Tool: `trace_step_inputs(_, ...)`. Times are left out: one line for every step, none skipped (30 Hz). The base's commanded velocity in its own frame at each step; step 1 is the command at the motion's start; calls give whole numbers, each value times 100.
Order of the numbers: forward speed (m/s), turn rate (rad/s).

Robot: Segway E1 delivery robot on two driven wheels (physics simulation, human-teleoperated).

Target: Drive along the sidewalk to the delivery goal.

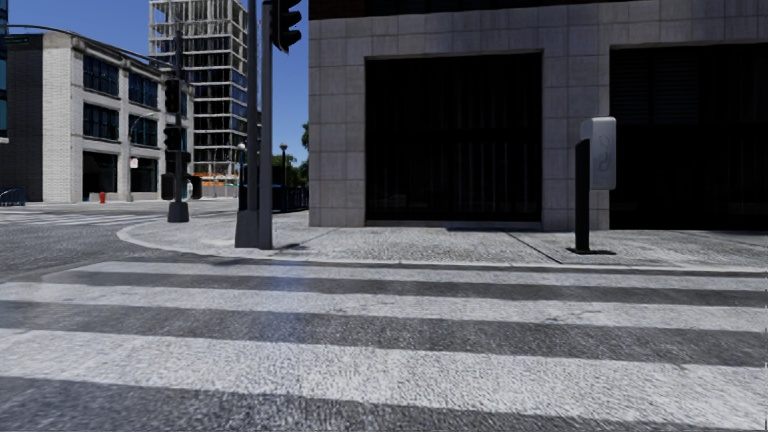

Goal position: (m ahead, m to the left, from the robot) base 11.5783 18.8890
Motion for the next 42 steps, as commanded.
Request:
trace_step_inputs(200,0)
trace_step_inputs(200,0)
trace_step_inputs(200,0)
trace_step_inputs(200,0)
trace_step_inputs(200,0)
trace_step_inputs(200,0)
trace_step_inputs(200,0)
trace_step_inputs(200,0)
trace_step_inputs(200,0)
trace_step_inputs(200,0)
trace_step_inputs(200,0)
trace_step_inputs(200,0)
trace_step_inputs(200,0)
trace_step_inputs(200,0)
trace_step_inputs(200,0)
trace_step_inputs(200,0)
trace_step_inputs(200,0)
trace_step_inputs(200,0)
trace_step_inputs(200,0)
trace_step_inputs(200,0)
trace_step_inputs(200,0)
trace_step_inputs(200,0)
trace_step_inputs(200,0)
trace_step_inputs(200,0)
trace_step_inputs(200,0)
trace_step_inputs(200,0)
trace_step_inputs(200,0)
trace_step_inputs(200,0)
trace_step_inputs(200,0)
trace_step_inputs(200,0)
trace_step_inputs(200,0)
trace_step_inputs(200,0)
trace_step_inputs(200,0)
trace_step_inputs(200,0)
trace_step_inputs(200,0)
trace_step_inputs(200,0)
trace_step_inputs(200,0)
trace_step_inputs(200,0)
trace_step_inputs(200,0)
trace_step_inputs(200,0)
trace_step_inputs(200,0)
trace_step_inputs(200,0)
